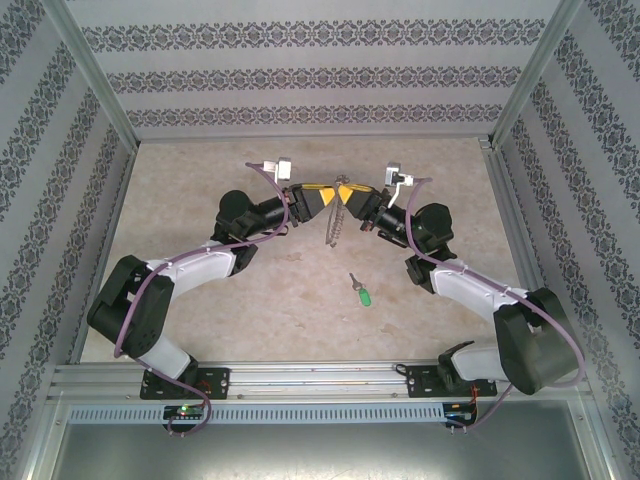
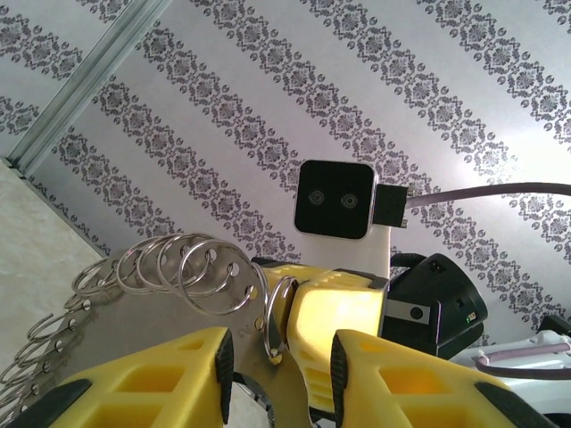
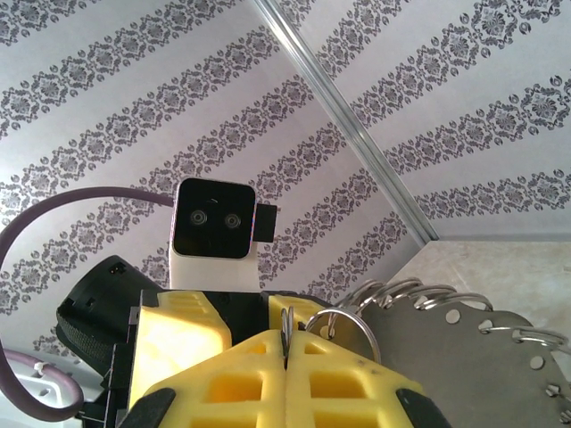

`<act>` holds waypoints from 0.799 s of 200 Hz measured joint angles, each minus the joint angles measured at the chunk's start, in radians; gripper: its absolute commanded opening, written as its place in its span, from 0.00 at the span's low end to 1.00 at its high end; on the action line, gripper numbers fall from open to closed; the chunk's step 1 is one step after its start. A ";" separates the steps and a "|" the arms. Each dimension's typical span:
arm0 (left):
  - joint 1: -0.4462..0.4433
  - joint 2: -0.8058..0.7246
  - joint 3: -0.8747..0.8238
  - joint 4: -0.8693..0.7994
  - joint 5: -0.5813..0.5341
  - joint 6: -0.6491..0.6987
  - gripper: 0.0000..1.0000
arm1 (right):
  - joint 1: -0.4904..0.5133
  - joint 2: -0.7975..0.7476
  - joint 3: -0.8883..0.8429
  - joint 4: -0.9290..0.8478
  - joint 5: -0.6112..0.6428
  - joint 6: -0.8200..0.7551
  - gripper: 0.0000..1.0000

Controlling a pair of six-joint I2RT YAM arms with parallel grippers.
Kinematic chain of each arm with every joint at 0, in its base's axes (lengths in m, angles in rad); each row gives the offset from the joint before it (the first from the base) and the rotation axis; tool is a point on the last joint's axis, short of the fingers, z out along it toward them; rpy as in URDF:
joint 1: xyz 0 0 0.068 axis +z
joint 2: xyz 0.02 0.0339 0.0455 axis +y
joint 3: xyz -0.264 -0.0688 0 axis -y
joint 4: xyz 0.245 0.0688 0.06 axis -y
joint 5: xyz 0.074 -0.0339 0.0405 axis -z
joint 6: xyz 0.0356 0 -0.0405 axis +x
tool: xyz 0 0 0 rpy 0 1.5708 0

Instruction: Put the keys on the keyring

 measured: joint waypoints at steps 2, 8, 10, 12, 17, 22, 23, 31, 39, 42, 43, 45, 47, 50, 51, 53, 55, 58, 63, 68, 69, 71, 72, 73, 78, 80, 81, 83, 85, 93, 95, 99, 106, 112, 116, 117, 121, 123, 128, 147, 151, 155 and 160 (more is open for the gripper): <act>0.000 0.001 0.000 0.000 0.000 0.000 0.35 | 0.000 0.001 0.000 0.000 0.000 0.000 0.00; 0.000 0.002 0.002 0.003 0.000 0.000 0.35 | 0.000 0.005 0.002 0.001 -0.002 0.000 0.00; 0.000 0.002 0.003 0.004 0.000 0.000 0.35 | 0.000 0.006 0.003 0.001 -0.003 0.000 0.00; 0.000 0.002 0.003 0.004 0.000 0.000 0.35 | 0.000 0.007 0.003 0.001 -0.003 0.000 0.00; 0.000 0.003 0.003 0.006 0.000 0.000 0.34 | 0.000 0.010 0.005 0.001 -0.004 0.000 0.00; -0.001 0.003 0.004 0.009 0.000 0.000 0.34 | 0.001 0.013 0.006 0.002 -0.004 0.000 0.00; -0.001 0.003 0.004 0.010 0.000 0.000 0.34 | 0.001 0.013 0.006 0.002 -0.004 0.000 0.00; -0.003 0.003 0.005 0.011 0.000 0.000 0.34 | 0.004 0.018 0.010 0.002 -0.004 0.001 0.00; -0.005 0.003 0.006 0.013 0.000 0.000 0.33 | 0.006 0.021 0.011 0.002 -0.008 0.003 0.00; -0.006 0.003 0.006 0.013 0.000 0.000 0.33 | 0.007 0.022 0.011 0.002 -0.009 0.003 0.00; -0.006 0.003 0.007 0.013 0.000 0.000 0.33 | 0.007 0.022 0.012 0.002 -0.010 0.004 0.00; -0.006 0.003 0.007 0.014 0.000 0.000 0.33 | 0.009 0.023 0.012 0.002 -0.010 0.004 0.00; -0.006 0.003 0.007 0.014 0.000 0.000 0.32 | 0.010 0.023 0.012 0.003 -0.010 0.004 0.00; -0.006 0.003 0.008 0.014 0.000 0.000 0.32 | 0.011 0.023 0.012 0.005 -0.010 0.004 0.00; -0.006 0.003 0.008 0.014 0.000 0.000 0.32 | 0.011 0.023 0.012 0.006 -0.010 0.004 0.00; -0.006 0.003 0.008 0.014 0.000 0.000 0.32 | 0.011 0.023 0.013 0.006 -0.010 0.004 0.00; -0.006 0.004 0.008 0.014 0.000 0.000 0.32 | 0.011 0.023 0.013 0.006 -0.011 0.004 0.00; -0.006 0.004 0.008 0.014 0.000 0.000 0.32 | 0.011 0.023 0.013 0.006 -0.011 0.004 0.00; -0.006 0.005 0.010 0.014 0.000 0.000 0.32 | 0.011 0.023 0.013 0.008 -0.011 0.004 0.00; -0.006 0.006 0.011 0.016 0.000 0.000 0.31 | 0.011 0.023 0.013 0.009 -0.011 0.004 0.00; -0.006 0.006 0.011 0.016 0.000 0.000 0.30 | 0.011 0.023 0.013 0.009 -0.011 0.004 0.00; -0.006 0.008 0.013 0.017 0.000 0.000 0.30 | 0.011 0.023 0.013 0.009 -0.011 0.004 0.00; -0.006 0.008 0.013 0.017 0.000 0.000 0.30 | 0.011 0.023 0.013 0.009 -0.011 0.004 0.00; -0.006 0.008 0.013 0.017 0.000 0.000 0.30 | 0.011 0.023 0.013 0.010 -0.011 0.004 0.00; -0.006 0.011 0.014 0.018 0.000 0.000 0.29 | 0.011 0.023 0.013 0.010 -0.011 0.004 0.00; -0.006 0.012 0.015 0.018 0.000 0.000 0.28 | 0.011 0.023 0.013 0.010 -0.011 0.004 0.00; -0.006 0.012 0.015 0.018 0.000 0.000 0.28 | 0.011 0.023 0.013 0.010 -0.011 0.004 0.00; -0.006 0.013 0.015 0.019 0.000 0.000 0.28 | 0.011 0.023 0.013 0.010 -0.011 0.004 0.00; -0.006 0.015 0.016 0.019 0.000 -0.001 0.27 | 0.011 0.023 0.013 0.010 -0.011 0.004 0.00; -0.006 0.019 0.016 0.023 0.000 -0.003 0.24 | 0.011 0.024 0.013 0.009 -0.011 0.005 0.00; -0.006 0.021 0.016 0.025 -0.001 -0.003 0.22 | 0.011 0.024 0.013 0.009 -0.011 0.005 0.00; -0.006 0.023 0.016 0.026 -0.001 -0.005 0.18 | 0.011 0.024 0.013 0.009 -0.011 0.004 0.00; -0.006 0.027 0.016 0.031 -0.004 -0.012 0.13 | 0.011 0.024 0.013 0.009 -0.010 0.005 0.00; -0.005 0.029 0.016 0.037 -0.005 -0.012 0.08 | 0.010 0.024 0.013 0.009 -0.010 0.004 0.00; -0.005 0.031 0.017 0.041 -0.008 -0.014 0.06 | 0.010 0.024 0.013 0.009 -0.008 0.004 0.00; -0.005 0.031 0.017 0.042 -0.008 -0.015 0.05 | 0.010 0.024 0.013 0.008 -0.008 0.004 0.00; -0.004 0.032 0.017 0.043 -0.011 -0.020 0.03 | 0.008 0.024 0.013 0.010 -0.008 0.004 0.00; -0.004 0.032 0.017 0.045 -0.011 -0.019 0.01 | 0.008 0.024 0.013 0.009 -0.008 0.004 0.00; -0.003 0.034 0.017 0.049 -0.012 -0.021 0.00 | 0.005 0.024 0.013 0.010 -0.007 0.005 0.01; -0.004 0.038 0.017 0.058 -0.011 -0.023 0.00 | -0.003 0.022 0.013 0.006 -0.011 0.016 0.20; -0.005 0.039 0.017 0.060 -0.008 -0.023 0.00 | -0.006 0.021 0.013 0.006 -0.011 0.013 0.22; -0.006 0.039 0.017 0.060 -0.007 -0.023 0.00 | -0.013 0.018 0.011 0.002 -0.011 0.019 0.23; -0.006 0.039 0.017 0.061 -0.002 -0.022 0.00 | -0.021 0.012 0.006 -0.001 -0.013 0.026 0.24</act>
